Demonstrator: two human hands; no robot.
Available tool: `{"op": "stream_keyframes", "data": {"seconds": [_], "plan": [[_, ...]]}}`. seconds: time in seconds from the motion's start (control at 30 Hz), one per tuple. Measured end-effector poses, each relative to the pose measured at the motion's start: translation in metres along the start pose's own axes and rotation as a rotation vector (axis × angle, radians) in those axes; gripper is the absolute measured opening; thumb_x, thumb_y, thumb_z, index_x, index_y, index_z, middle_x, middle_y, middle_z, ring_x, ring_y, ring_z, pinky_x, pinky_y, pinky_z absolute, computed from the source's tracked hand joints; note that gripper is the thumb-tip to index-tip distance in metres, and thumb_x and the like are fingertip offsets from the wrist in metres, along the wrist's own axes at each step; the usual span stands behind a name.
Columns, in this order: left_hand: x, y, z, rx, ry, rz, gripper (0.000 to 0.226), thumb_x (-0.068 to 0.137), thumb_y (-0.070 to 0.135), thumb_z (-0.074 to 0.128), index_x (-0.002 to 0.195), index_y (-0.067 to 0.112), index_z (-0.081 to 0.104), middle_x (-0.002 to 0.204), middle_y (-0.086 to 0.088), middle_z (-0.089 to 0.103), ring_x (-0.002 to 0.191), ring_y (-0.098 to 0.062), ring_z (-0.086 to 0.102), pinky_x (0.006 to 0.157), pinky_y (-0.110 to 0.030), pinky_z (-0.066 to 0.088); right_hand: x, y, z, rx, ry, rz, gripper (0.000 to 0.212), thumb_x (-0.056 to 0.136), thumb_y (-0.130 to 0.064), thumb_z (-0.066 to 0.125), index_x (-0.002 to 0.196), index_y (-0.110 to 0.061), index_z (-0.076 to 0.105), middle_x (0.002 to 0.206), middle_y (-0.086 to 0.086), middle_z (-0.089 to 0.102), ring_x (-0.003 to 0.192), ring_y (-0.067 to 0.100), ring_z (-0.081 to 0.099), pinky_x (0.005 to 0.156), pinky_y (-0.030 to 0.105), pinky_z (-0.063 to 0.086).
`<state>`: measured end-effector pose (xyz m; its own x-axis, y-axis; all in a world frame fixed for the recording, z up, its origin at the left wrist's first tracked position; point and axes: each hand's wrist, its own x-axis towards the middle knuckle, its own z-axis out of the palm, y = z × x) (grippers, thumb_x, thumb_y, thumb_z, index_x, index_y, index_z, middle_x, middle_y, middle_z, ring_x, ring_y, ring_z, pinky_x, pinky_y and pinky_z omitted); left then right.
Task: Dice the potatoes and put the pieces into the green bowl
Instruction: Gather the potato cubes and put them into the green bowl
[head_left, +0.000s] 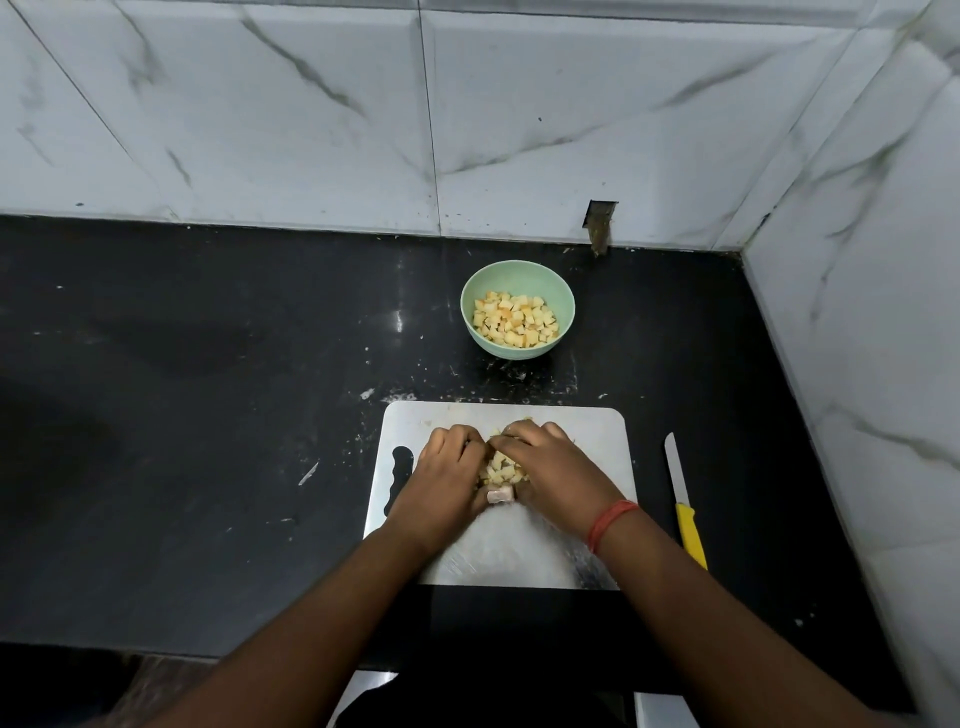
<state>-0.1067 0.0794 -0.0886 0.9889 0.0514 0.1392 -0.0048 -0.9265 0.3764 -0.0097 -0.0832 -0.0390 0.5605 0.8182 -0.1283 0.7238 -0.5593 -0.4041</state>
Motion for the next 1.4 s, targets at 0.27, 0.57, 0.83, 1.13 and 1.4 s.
{"op": "stream_keyframes", "data": {"seconds": [0.27,0.57,0.83,1.13,1.4], "plan": [[0.006,0.004,0.004,0.024,0.082,-0.047,0.028,0.09,0.039,0.055,0.099,0.013,0.057,0.096,-0.003,0.051,0.084,-0.02,0.042,0.074,-0.036,0.044,-0.002,-0.001,0.007,0.045,0.098,0.002,0.054,0.086,-0.011,0.061,0.136,-0.028,0.052,0.129,-0.006,0.048,0.109,0.019,0.043,0.092,0.031,0.046],[0.008,0.008,0.002,0.037,0.098,-0.079,0.016,0.089,0.031,0.056,0.086,0.015,0.053,0.087,-0.002,0.05,0.078,-0.019,0.041,0.066,-0.037,0.042,-0.001,-0.003,0.011,0.024,0.118,-0.022,0.029,0.088,-0.02,0.063,0.115,-0.032,0.06,0.112,-0.011,0.048,0.098,0.016,0.041,0.08,0.025,0.041],[0.007,0.009,0.0,0.037,0.111,-0.078,0.025,0.089,0.04,0.048,0.083,0.016,0.051,0.085,-0.001,0.051,0.077,-0.02,0.043,0.066,-0.034,0.039,-0.007,-0.006,0.02,-0.008,0.207,-0.015,0.024,0.091,-0.021,0.059,0.112,-0.031,0.063,0.109,-0.011,0.052,0.098,0.015,0.042,0.078,0.02,0.038],[0.011,0.013,-0.002,-0.008,0.093,-0.105,0.015,0.09,0.032,0.058,0.085,0.018,0.055,0.086,0.002,0.054,0.077,-0.019,0.046,0.063,-0.032,0.036,-0.008,-0.003,0.027,0.159,0.299,0.005,0.021,0.088,-0.024,0.056,0.103,-0.023,0.07,0.104,-0.008,0.061,0.095,0.015,0.048,0.082,0.023,0.042],[0.018,0.021,-0.018,-0.277,0.082,-0.204,0.032,0.095,0.051,0.039,0.077,0.025,0.039,0.081,0.008,0.045,0.076,-0.017,0.044,0.06,-0.038,0.033,-0.005,-0.002,0.018,0.646,0.336,0.243,0.017,0.085,-0.013,0.073,0.1,-0.02,0.075,0.094,-0.013,0.069,0.088,0.002,0.063,0.082,0.021,0.051]]}}
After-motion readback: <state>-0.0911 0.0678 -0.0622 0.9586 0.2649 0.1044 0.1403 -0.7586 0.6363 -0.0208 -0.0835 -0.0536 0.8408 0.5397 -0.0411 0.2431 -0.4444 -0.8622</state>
